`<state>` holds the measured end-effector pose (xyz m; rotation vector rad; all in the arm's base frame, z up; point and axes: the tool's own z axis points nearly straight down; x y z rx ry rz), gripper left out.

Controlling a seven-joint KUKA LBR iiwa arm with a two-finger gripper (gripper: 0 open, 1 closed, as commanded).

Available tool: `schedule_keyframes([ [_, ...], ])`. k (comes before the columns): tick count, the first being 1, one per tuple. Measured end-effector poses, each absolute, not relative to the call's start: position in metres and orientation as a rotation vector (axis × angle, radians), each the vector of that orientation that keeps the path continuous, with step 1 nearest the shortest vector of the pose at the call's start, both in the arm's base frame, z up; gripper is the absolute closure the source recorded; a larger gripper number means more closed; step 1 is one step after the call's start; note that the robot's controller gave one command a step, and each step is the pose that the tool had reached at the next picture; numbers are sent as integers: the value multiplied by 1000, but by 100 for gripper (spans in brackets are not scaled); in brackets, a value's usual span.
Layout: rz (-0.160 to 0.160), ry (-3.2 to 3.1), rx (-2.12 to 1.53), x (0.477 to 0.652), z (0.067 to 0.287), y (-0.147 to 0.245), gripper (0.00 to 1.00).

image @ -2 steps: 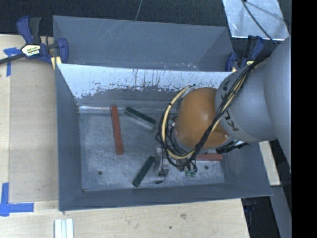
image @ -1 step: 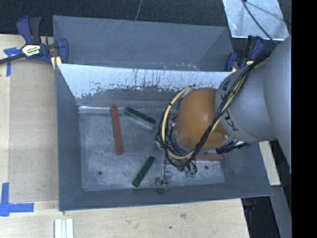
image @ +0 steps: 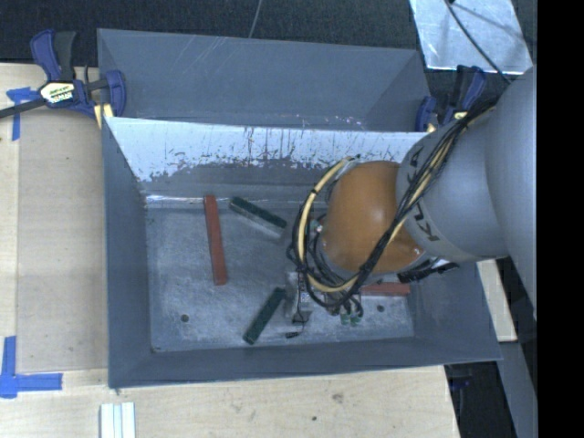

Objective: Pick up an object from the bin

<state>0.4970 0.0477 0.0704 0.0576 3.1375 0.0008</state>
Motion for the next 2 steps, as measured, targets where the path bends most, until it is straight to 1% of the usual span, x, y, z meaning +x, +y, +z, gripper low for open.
schedule_keyframes([
  [1, 1, 3138, 58, 497, 70, 48, 100],
  [2, 1, 3134, -200, 505, 70, 45, 100],
])
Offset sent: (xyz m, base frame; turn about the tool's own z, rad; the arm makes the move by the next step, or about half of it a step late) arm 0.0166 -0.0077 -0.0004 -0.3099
